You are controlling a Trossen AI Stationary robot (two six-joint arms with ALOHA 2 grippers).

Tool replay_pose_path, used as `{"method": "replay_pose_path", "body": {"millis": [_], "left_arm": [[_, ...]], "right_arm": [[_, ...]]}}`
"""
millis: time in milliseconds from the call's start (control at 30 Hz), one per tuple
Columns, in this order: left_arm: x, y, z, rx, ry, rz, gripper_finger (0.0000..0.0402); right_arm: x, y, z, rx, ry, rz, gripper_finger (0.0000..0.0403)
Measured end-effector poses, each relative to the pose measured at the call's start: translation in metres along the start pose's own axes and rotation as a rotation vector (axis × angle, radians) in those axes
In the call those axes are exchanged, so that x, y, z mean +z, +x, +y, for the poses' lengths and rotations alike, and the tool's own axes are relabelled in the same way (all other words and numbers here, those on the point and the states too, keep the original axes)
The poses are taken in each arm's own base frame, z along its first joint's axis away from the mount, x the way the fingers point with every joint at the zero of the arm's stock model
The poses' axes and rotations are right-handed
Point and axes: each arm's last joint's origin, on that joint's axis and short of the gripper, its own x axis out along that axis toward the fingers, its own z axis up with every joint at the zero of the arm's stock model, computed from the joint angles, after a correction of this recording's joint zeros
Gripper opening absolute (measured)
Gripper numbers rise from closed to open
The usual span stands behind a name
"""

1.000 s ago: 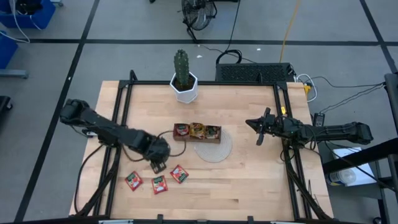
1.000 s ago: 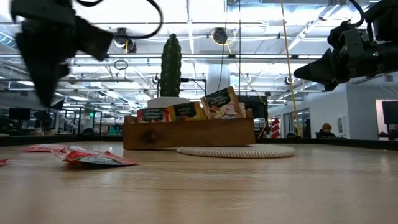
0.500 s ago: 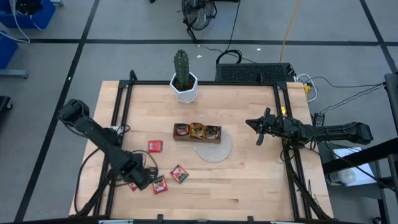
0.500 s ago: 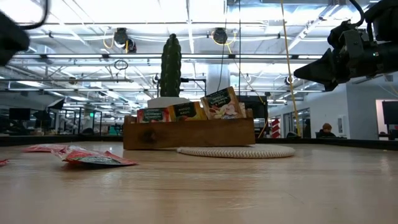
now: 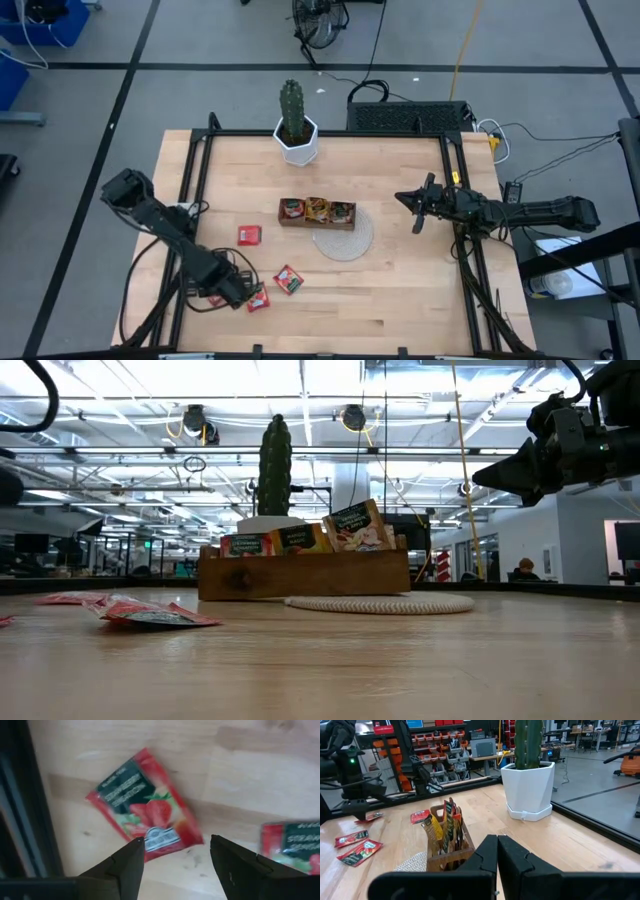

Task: Pick & Place Tea
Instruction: Put the red tea bag into the left section of the wooden organizer

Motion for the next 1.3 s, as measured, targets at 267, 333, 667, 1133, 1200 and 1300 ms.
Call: {"method": "replay_pose_path", "body": {"millis": [267,333,667,1133,1200,1300], "left_arm": [[0.001,0.005,-0.003,0.007,-0.023,-0.028,0.0228],[0.001,0.011,-0.006,0.022,-0.027,-0.036,0.0228],[-0.003,0.021,-0.014,0.047,-0.017,0.001,0.0227],[-0.005,0.023,-0.008,0.133,-0.054,0.028,0.0227],[-0.005,0.023,-0.008,0.133,-0.053,0.026,0.0227],[-0.004,0.023,-0.008,0.132,-0.054,0.025,0.0218]], "right_arm": [[0.000,0.000,0.000,0.000,0.000,0.000,0.0000],[0.000,0.000,0.000,0.000,0.000,0.000,0.0000],[0.000,0.000,0.000,0.000,0.000,0.000,0.0000],[0.000,0.000,0.000,0.000,0.000,0.000,0.0000],[0.000,0.000,0.000,0.000,0.000,0.000,0.0000],[0.000,0.000,0.000,-0.001,0.000,0.000,0.0000]]}}
